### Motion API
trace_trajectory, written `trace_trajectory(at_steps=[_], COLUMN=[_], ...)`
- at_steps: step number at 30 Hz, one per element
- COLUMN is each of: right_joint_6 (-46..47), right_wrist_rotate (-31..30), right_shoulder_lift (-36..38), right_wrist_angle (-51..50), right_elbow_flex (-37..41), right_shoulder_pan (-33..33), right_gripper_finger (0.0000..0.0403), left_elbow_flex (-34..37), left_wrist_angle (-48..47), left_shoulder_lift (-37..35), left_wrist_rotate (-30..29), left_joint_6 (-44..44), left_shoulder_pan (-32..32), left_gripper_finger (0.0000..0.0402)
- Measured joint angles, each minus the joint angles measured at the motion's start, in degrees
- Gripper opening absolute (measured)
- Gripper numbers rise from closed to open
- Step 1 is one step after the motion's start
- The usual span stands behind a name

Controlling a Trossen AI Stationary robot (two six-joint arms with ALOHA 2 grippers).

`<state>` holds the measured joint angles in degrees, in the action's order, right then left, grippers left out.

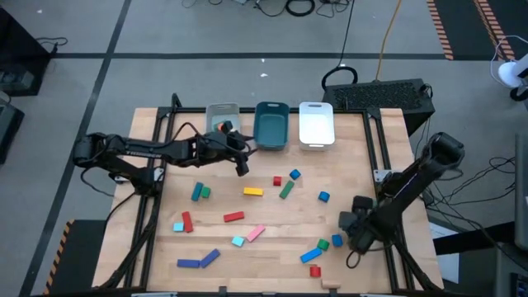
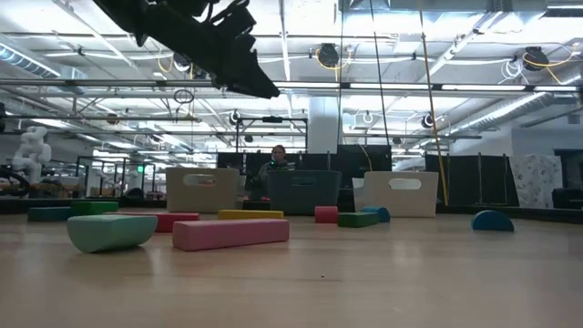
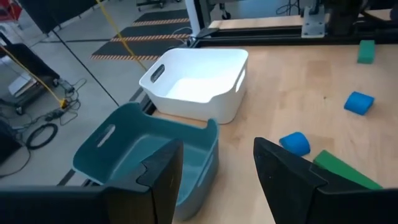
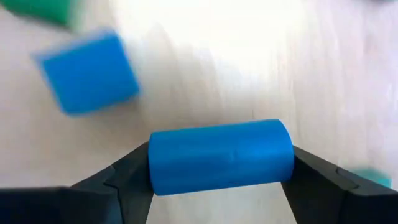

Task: Sort blocks by size
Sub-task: Put the blue cylinder block into the gray bin

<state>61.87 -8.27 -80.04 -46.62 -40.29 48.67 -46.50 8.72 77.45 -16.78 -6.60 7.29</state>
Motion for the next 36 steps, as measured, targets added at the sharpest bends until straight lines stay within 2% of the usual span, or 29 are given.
trace_trajectory(at_steps=[6, 9, 12, 15, 19, 22, 31, 36], right_joint_6=[-8.0, -13.2, -21.4, -31.5, -43.7, -46.8, -45.1, -41.3], right_wrist_rotate=[-10.0, -13.2, -14.3, -13.9, -7.1, 1.1, 24.3, 31.2], right_shoulder_lift=[7.2, 9.7, 10.8, 10.9, 9.6, 7.7, -0.5, -6.0], right_wrist_angle=[9.5, 16.7, 25.9, 35.4, 46.6, 53.1, 67.7, 80.0], right_elbow_flex=[0.0, 0.0, 0.0, 0.0, -0.1, -0.1, -0.2, -0.2], right_shoulder_pan=[-5.4, -9.1, -13.6, -18.4, -26.1, -31.9, -45.1, -48.8], right_gripper_finger=[0.0276, 0.0276, 0.0278, 0.0278, 0.0278, 0.0279, 0.028, 0.0281], left_elbow_flex=[0.0, 0.0, 0.0, 0.0, 0.0, 0.0, 0.0, 0.0], left_wrist_angle=[-0.1, 0.0, 0.4, 2.0, 3.4, 3.3, 3.1, 3.3], left_shoulder_lift=[0.0, 0.0, 0.0, 0.2, 0.2, 0.2, 0.3, 2.3], left_wrist_rotate=[-2.1, -2.0, -0.8, 3.7, 6.5, 6.5, 6.7, 8.0], left_joint_6=[-2.0, -4.2, -7.2, -11.0, -16.6, -19.2, -28.5, -31.1], left_shoulder_pan=[-3.3, -5.2, -7.5, -10.3, -13.9, -16.3, -19.5, -19.4], left_gripper_finger=[0.0199, 0.0199, 0.0199, 0.0199, 0.0199, 0.0199, 0.0199, 0.0199])
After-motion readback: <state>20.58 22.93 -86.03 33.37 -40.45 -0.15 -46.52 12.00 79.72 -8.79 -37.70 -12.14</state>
